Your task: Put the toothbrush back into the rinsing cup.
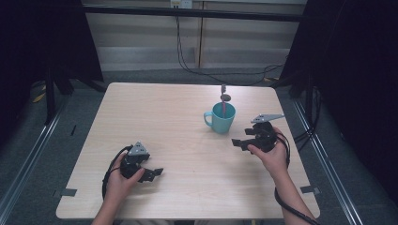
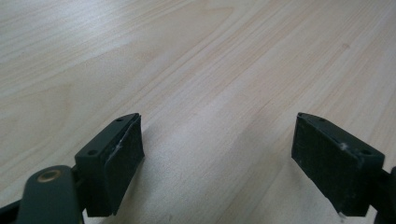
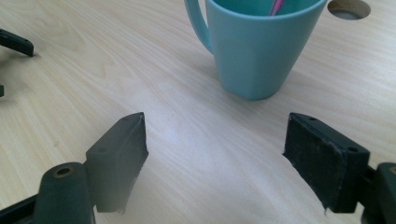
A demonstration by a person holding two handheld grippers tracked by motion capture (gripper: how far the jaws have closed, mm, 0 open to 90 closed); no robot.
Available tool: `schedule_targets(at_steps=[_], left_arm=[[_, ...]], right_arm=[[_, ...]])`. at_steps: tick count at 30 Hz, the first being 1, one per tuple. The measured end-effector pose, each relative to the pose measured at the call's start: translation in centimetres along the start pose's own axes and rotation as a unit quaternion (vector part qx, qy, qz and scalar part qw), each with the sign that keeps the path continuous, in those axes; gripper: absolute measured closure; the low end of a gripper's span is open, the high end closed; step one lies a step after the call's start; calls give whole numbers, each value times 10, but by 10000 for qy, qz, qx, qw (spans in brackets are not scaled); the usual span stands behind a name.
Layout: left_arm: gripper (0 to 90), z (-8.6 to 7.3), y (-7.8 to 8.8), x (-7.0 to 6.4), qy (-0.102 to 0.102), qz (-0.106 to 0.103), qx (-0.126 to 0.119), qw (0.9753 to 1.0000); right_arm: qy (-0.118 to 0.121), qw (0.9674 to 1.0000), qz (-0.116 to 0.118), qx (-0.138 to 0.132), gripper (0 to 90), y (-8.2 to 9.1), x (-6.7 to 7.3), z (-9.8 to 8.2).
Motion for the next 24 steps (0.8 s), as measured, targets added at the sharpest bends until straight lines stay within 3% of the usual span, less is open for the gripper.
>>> schedule_targets(at_steps=[5, 7, 15, 24], left_arm=[[152, -3, 0, 0, -143, 32, -106, 9998], [152, -3, -1, -1, -96, 45, -183, 9998], [151, -4, 0, -3, -347, 200, -40, 9992], [151, -4, -1, -4, -398, 246, -26, 9989]], right_arm=[[-100, 9999, 49, -38, 202, 0, -1, -10], [-97, 9999, 70, -42, 202, 0, -1, -14], [-100, 9999, 66, 53, 202, -3, -1, -35], [-98, 9998, 1, 182, 201, -4, -5, -58]])
Point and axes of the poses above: each handheld gripper's, and its own axes: y roughly backward along the jaws, z roughly out of its top, x roughly to its left, the point moved 5 cm from there along -y, roughly forward along the jaws, and after that the axes turned 6 degrees about -y, right-handed, at the moved point
